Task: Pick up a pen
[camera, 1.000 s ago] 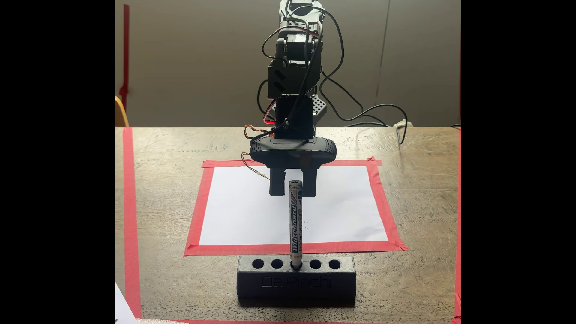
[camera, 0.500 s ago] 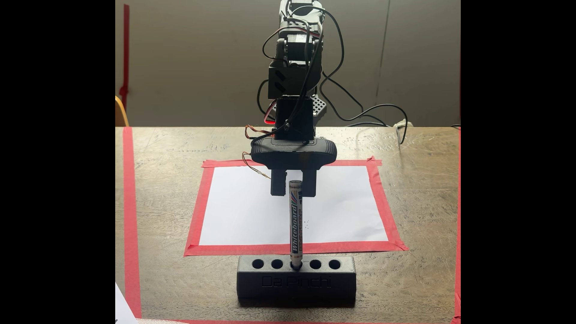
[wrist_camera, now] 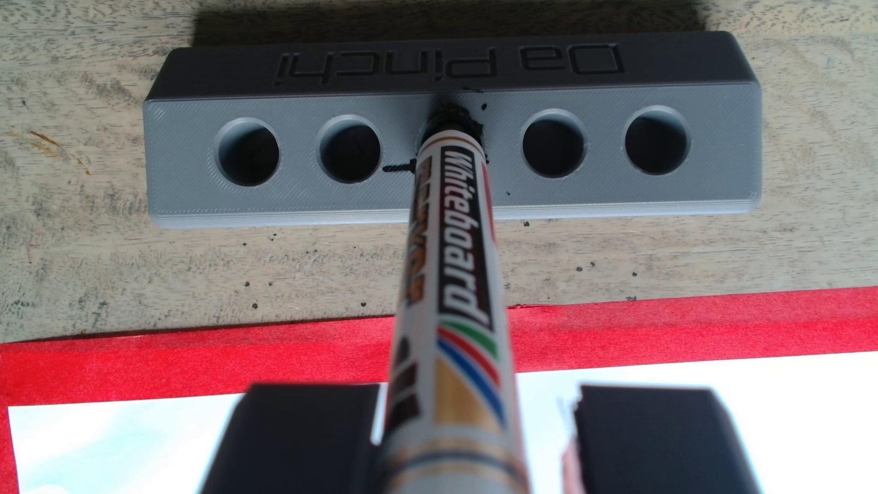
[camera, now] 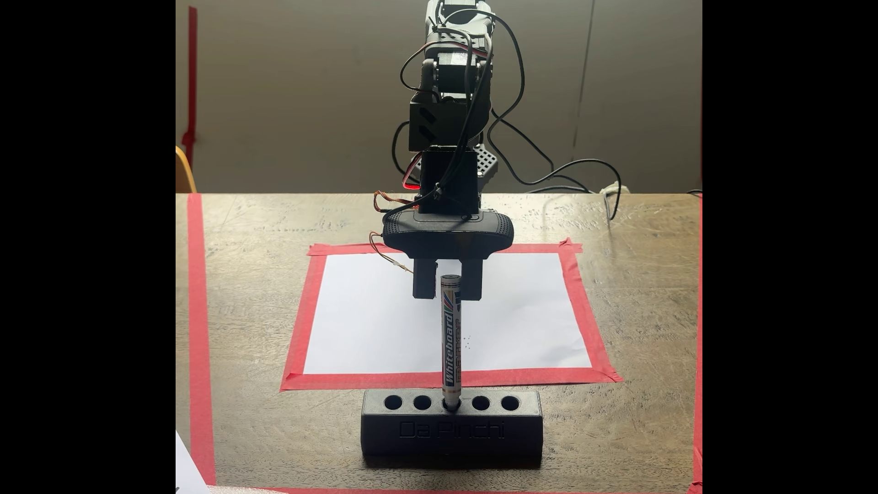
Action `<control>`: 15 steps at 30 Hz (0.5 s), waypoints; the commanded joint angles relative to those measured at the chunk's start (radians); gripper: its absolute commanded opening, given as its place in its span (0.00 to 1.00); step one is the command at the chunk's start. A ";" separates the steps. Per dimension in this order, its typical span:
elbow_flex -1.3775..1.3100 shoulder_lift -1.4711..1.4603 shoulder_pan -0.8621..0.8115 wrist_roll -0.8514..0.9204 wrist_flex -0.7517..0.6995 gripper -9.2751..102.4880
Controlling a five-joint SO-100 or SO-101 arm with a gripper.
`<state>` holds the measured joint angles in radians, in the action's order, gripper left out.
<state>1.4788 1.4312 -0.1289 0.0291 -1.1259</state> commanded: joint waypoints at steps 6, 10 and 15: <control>-0.023 0.104 0.003 0.008 0.005 0.46; -0.023 0.107 0.005 0.008 0.005 0.38; -0.021 0.110 0.005 0.008 0.005 0.24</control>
<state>1.4788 1.4312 -0.1273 0.0291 -1.1259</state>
